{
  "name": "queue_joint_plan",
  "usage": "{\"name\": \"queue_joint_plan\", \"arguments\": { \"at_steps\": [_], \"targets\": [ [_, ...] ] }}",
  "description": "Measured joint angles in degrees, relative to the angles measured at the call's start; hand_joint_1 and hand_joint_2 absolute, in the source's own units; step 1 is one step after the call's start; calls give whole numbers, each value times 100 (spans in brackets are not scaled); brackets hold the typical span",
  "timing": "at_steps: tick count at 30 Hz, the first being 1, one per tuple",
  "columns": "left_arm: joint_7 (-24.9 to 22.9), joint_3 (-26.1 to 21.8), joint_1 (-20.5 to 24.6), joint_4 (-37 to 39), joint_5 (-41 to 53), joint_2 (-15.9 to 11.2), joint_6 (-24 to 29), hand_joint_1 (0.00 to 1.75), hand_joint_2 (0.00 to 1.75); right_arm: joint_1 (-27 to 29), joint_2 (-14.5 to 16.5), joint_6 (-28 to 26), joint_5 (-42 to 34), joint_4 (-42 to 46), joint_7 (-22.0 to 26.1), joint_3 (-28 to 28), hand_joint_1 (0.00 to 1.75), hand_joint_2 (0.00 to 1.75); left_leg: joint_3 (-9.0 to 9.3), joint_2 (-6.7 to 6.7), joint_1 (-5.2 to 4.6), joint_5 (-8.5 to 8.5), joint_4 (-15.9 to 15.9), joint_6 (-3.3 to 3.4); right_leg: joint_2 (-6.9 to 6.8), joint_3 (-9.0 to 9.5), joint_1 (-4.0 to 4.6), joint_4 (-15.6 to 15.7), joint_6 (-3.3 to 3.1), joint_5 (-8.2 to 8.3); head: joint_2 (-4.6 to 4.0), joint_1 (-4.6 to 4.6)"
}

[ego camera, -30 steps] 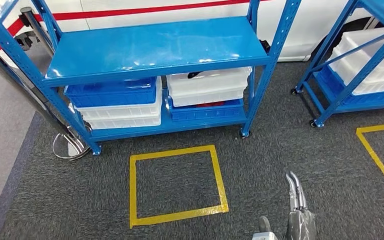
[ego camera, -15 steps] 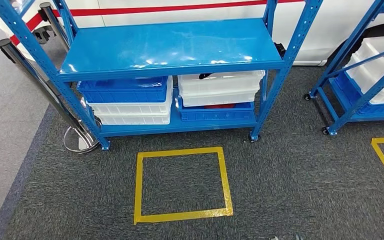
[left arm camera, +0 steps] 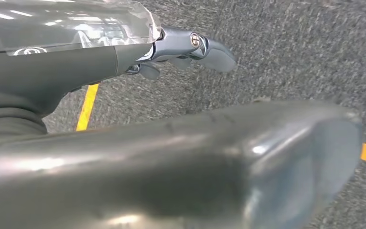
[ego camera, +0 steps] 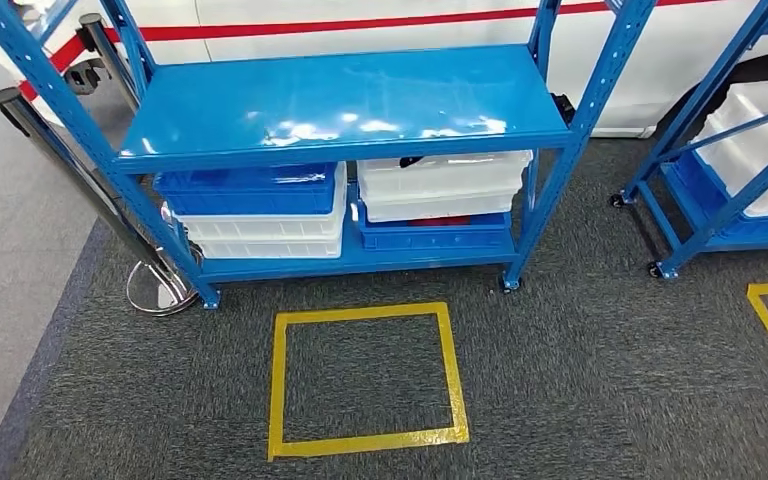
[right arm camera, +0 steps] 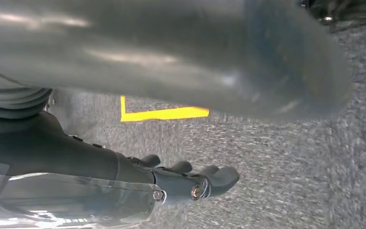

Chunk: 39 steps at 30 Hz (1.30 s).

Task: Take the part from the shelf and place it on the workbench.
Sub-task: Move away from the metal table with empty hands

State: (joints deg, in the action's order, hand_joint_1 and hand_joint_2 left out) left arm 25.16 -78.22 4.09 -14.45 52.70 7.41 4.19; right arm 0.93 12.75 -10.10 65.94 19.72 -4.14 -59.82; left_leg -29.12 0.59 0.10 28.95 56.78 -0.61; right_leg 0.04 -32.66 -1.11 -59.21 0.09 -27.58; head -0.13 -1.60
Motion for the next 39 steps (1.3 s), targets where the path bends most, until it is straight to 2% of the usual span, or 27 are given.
{"name": "queue_joint_plan", "arguments": {
  "at_steps": [2, 4, 5, 7, 8, 9, 10, 11, 12, 13, 14, 15, 17, 19, 20, 22, 24, 25, 26, 27, 29, 30, 33, 35, 37, 38, 39],
  "targets": [
    [16, -15, 6, 0, -2, 0, 0, 0, 0, -47, -27, 0, 8, -85, 88, -85, 0, 0, 53, -6, 12, 61, 19, -60, 0, 66, -1, 12, -84, -47, 1, -2],
    [15, -23, 10, 1, 5, 1, 0, 0, 0, -83, -50, -2, 21, -146, 196, -158, 0, 0, -83, -17, 28, 214, 381, -119, -15, 190, -19, 38, -154, -112, 1, -26],
    [10, -26, 8, 1, 26, 2, -1, 0, 0, -93, -62, -6, 16, -172, 254, -192, 0, 0, -297, -22, 37, 338, 763, -143, -24, 248, -17, 45, -178, -159, 1, -38],
    [-15, -25, 1, 8, 111, 3, -8, 0, 0, -118, -74, -25, -27, -214, 351, -278, 0, 0, -884, -24, 49, 532, 1603, -170, -30, 369, -4, 46, -199, -274, 1, -48],
    [-30, -22, -4, 11, 158, 4, -13, 0, 0, -124, -75, -36, -56, -231, 386, -324, 0, 0, -1113, -24, 50, 486, 1831, -165, -27, 445, 3, 48, -200, -342, 1, -49],
    [-43, -19, -9, 15, 188, 4, -17, 0, 0, -127, -75, -45, -74, -244, 409, -368, 0, 0, -1229, -24, 47, 304, 1821, -146, -22, 536, 10, 54, -197, -413, 1, -49],
    [-51, -18, -13, 16, 201, 3, -18, 0, 0, -127, -75, -48, -81, -257, 421, -403, 0, 0, -1230, -24, 36, 6, 1574, -108, -19, 646, 20, 68, -193, -489, 1, -49],
    [-58, -18, -23, 16, 204, 1, -14, 0, 0, -121, -74, -50, -84, -270, 426, -430, 0, 0, -1160, -25, 15, -343, 1170, -45, -15, 757, 26, 95, -189, -567, 1, -48],
    [-68, -18, -34, 17, 207, -12, -8, 0, 0, -118, -68, -46, -84, -294, 426, -456, 0, 0, -1055, -30, -15, -585, 836, 26, -13, 860, 33, 127, -172, -637, 0, -31],
    [-76, -18, -45, 17, 215, -22, 2, 0, 0, -116, -64, -43, -83, -314, 424, -480, 0, 0, -961, -37, -52, -726, 566, 98, -5, 941, 29, 164, -142, -694, 1, -19],
    [-89, -18, -50, 17, 222, -33, 12, 0, 0, -122, -60, -36, -81, -331, 418, -500, 0, 0, -889, -44, -83, -738, 423, 163, 1, 1004, 17, 209, -105, -733, 1, -11],
    [-99, -15, -45, 19, 228, -42, 22, 0, 0, -139, -58, -28, -77, -345, 407, -515, 0, 0, -815, -49, -107, -645, 377, 206, 4, 1055, 10, 232, -57, -730, 1, -4],
    [-115, -10, -26, 22, 234, -33, 34, 0, 0, -181, -65, -20, -63, -352, 367, -534, 0, 0, -624, -41, -101, -534, 168, 261, -2, 1013, 2, 17, 34, -545, 2, -17],
    [-125, -8, -18, 28, 239, -21, 48, 0, 0, -202, -77, -20, -45, -362, 320, -551, 0, 0, -359, -31, -60, -465, -58, 296, -2, 636, 8, -644, 77, -308, 1, -8],
    [-132, -7, -16, 32, 242, -13, 55, 0, 0, -203, -84, -20, -33, -365, 302, -559, 0, 0, -225, -28, -44, -421, -142, 304, 1, 363, 0, -1000, 83, -328, 1, -4],
    [-148, -7, -10, 36, 249, 2, 73, 0, 0, -200, -98, -18, -7, -369, 271, -588, 0, 0, 9, -14, -37, -294, -205, 315, 3, -128, -12, -1395, 116, -697, 1, 1],
    [-166, -7, -17, 44, 263, 19, 90, 0, 0, -194, -116, -12, 13, -370, 252, -625, 0, 0, 244, 10, -25, -134, -209, 290, 0, -421, -26, -1336, 163, -1072, 0, 2],
    [-174, -7, -21, 48, 273, 27, 99, 0, 0, -189, -125, -9, 19, -370, 251, -638, 0, 0, 359, 20, -15, -45, -204, 266, -1, -486, -31, -1159, 180, -1070, 1, 2],
    [-182, -7, -24, 51, 284, 35, 108, 0, 0, -183, -133, -7, 25, -370, 254, -646, 0, 0, 466, 26, -4, 52, -196, 236, -3, -514, -36, -885, 192, -854, 0, 2],
    [-188, -7, -27, 52, 291, 42, 115, 0, 0, -170, -139, -4, 29, -373, 257, -653, 0, 0, 566, 29, -2, 157, -170, 200, -10, -534, -41, -570, 193, -424, 1, 7],
    [-194, -6, -19, 54, 297, 45, 122, 0, 0, -163, -143, 4, 37, -382, 267, -668, 0, 0, 674, 31, -13, 356, -112, 130, -27, -560, -30, -182, 122, 308, 2, 5],
    [-193, -5, -7, 55, 296, 45, 124, 0, 0, -171, -143, 9, 42, -387, 273, -674, 0, 0, 712, 28, -20, 421, -85, 96, -28, -572, -18, -135, 70, 477, 2, 3],
    [-191, -2, 35, 55, 299, 44, 137, 0, 0, -196, -143, 25, 85, -389, 310, -686, 0, 0, 636, 12, -7, 402, 170, 15, -12, -495, -13, -128, -61, 399, 1, -9],
    [-193, 0, 43, 55, 307, 44, 143, 0, 0, -200, -145, 41, 116, -389, 334, -690, 0, 0, 309, -3, 14, 494, 745, -39, -14, -393, -25, -72, -127, 339, 1, -11],
    [-202, 2, 40, 55, 310, 45, 146, 0, 0, -203, -145, 63, 134, -389, 350, -692, 0, 0, -127, -12, 36, 841, 1385, -88, -12, -306, -18, -49, -155, 269, 1, -13],
    [-206, 2, 35, 55, 310, 46, 148, 0, 0, -203, -145, 71, 140, -390, 355, -694, 0, 0, -305, -12, 45, 969, 1572, -101, -8, -264, -14, -47, -155, 232, 1, -13],
    [-212, 2, 29, 55, 310, 46, 149, 0, 0, -203, -145, 77, 146, -391, 357, -698, 0, 0, -415, -13, 50, 967, 1602, -106, -5, -218, -13, -48, -151, 195, 1, -14]
  ]
}}
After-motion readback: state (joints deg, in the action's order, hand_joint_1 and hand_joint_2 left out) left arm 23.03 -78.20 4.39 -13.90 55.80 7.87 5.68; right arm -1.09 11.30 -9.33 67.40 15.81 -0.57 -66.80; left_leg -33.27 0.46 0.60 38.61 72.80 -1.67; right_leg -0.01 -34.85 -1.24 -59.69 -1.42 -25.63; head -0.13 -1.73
